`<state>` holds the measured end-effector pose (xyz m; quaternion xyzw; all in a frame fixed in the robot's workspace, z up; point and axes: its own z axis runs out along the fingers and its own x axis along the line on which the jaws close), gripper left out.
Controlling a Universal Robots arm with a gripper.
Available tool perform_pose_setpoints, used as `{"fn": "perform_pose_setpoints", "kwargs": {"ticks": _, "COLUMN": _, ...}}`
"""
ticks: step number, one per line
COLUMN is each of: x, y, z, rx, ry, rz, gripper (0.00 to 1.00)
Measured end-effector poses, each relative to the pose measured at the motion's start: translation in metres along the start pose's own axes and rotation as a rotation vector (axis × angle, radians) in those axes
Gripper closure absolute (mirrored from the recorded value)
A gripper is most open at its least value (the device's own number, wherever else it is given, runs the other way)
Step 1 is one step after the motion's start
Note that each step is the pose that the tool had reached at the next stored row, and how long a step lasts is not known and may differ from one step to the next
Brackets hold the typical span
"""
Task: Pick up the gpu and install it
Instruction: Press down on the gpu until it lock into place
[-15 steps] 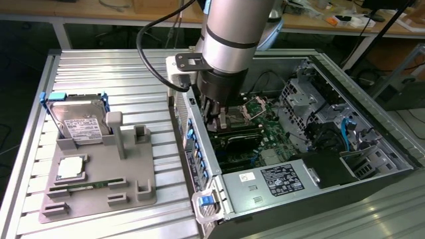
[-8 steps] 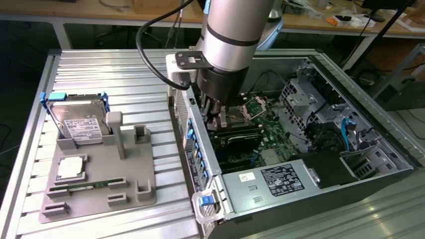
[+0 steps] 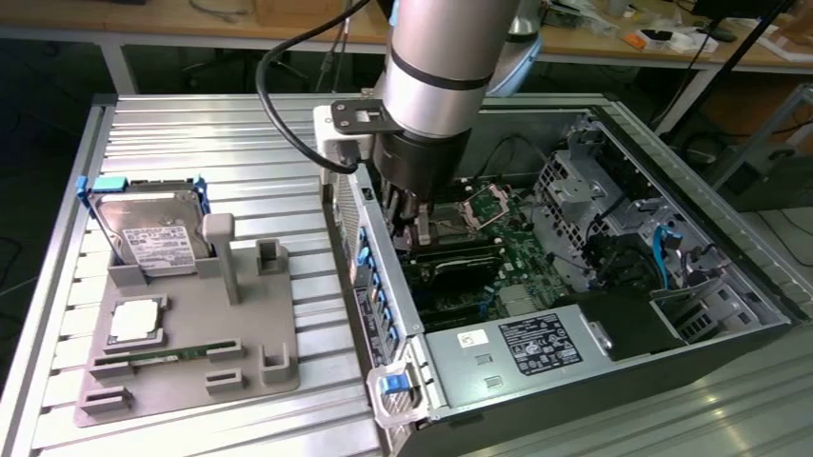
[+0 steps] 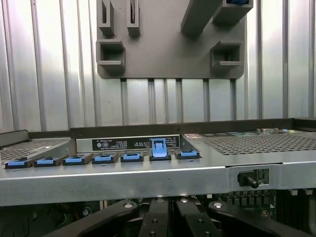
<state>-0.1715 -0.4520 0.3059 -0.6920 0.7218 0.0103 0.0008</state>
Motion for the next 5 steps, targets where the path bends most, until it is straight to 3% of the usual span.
{"fn": "perform_pose_setpoints", "kwargs": {"ticks": 2, "x": -0.001, "y": -0.0079, "z": 0.0000, "rx": 0.0001, "ry": -0.0002, "rz": 0.000, "gripper": 0.89}}
{"fn": "perform_pose_setpoints", "kwargs": {"ticks": 3, "x": -0.001, "y": -0.0246, "z": -0.0003, "rx": 0.0000, "ry": -0.0001, "rz": 0.000, "gripper": 0.89}}
{"fn": "perform_pose_setpoints", "kwargs": {"ticks": 5, "x": -0.001, "y": -0.0264, "z": -0.0003, "rx": -0.0010, "ry": 0.0000, "rz": 0.000, "gripper": 0.89}}
